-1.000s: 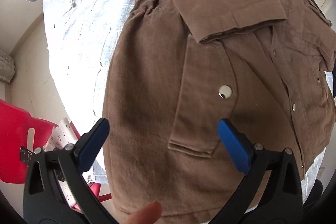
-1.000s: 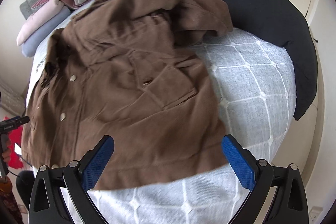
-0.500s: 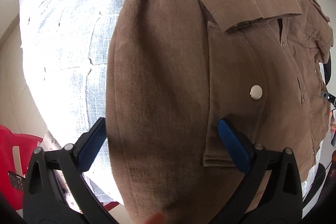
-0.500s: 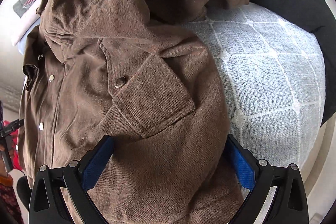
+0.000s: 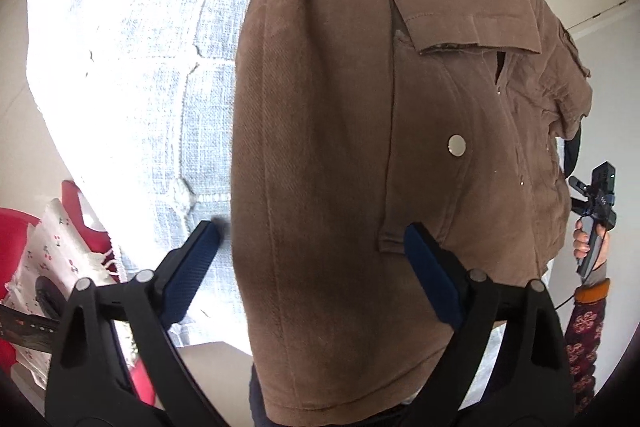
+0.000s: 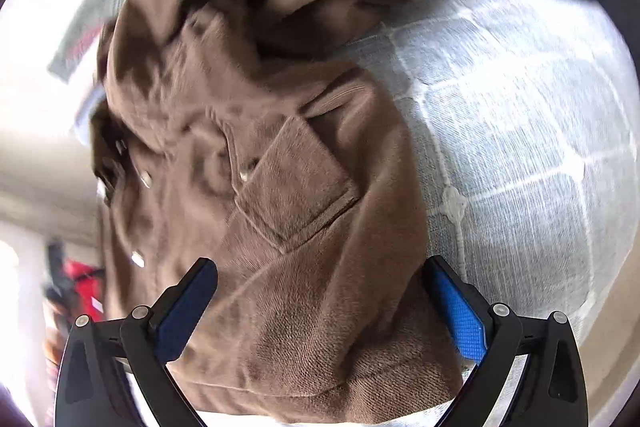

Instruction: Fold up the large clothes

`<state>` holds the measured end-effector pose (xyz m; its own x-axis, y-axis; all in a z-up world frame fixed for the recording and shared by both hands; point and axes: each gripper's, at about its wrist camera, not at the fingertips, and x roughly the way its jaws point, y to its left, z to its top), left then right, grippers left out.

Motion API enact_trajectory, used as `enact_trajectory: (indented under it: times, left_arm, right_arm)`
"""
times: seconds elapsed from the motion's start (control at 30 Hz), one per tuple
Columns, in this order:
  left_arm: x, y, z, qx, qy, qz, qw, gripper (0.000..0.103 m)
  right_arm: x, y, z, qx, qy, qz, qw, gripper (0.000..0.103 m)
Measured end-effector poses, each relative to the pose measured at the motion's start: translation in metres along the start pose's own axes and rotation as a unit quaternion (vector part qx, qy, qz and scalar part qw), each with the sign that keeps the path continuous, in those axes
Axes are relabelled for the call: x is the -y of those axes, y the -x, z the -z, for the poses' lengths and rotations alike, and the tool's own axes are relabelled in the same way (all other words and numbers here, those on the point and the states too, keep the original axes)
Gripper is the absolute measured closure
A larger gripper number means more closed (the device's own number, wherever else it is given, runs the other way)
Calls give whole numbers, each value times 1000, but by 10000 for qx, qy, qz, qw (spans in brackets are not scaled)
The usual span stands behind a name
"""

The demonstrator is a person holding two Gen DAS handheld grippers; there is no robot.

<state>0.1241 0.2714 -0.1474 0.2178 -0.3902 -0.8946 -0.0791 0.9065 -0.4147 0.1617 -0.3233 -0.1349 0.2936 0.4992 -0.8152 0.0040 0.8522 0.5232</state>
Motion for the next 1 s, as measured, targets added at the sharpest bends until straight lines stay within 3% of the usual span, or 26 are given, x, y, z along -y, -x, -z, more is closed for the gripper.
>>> enact_trajectory:
  times: [0.07,0.13,0.17,0.23,0.3,0.33,0.4,0.47,0.63,0.8,0.9,1.0]
  left_arm:
    - [1,8,3,-44,153,256,9995,29]
    - [0,12,10,-66,256,440,9987,44]
    - [-1,14,13,-52,292,458,9985,46]
    - [-3,13,15,-36,354,386,9986,61]
    - [-1,10,15,2,438,273,9987,73]
    - [0,12,18,37,478,292,9984,83]
    - [6,21,21,188,475,347,9981,90]
    - [19,38,20,404,377,334,9979,93]
    - [51,103,29,963,124,651,9931,95]
    - [79,164,46,1222,-280,980,9873,95]
    - [94,177,61,1066,-657,690,9897,94]
    - [104,159,75,673,-982,64,9929,91]
  right_arm:
    - [11,4,-1,13,-219,-166,9996,3]
    - [18,9,0,22,-330,-169,9993,13]
    - [21,13,2,26,-353,-147,9993,21]
    - [26,19,6,-10,-376,-179,9991,36]
    - [28,21,13,-110,-450,-265,9986,62]
    - [28,23,19,-149,-460,-332,9983,67]
    - [21,31,26,-51,-305,-324,9990,80]
    - [3,51,36,172,44,-174,9997,84]
    - [-35,114,60,587,653,-270,9958,89]
    - [-70,181,93,903,1256,-260,9876,90]
    - [-93,195,119,814,1552,59,9845,90]
    - [-102,187,139,563,1725,368,9827,90]
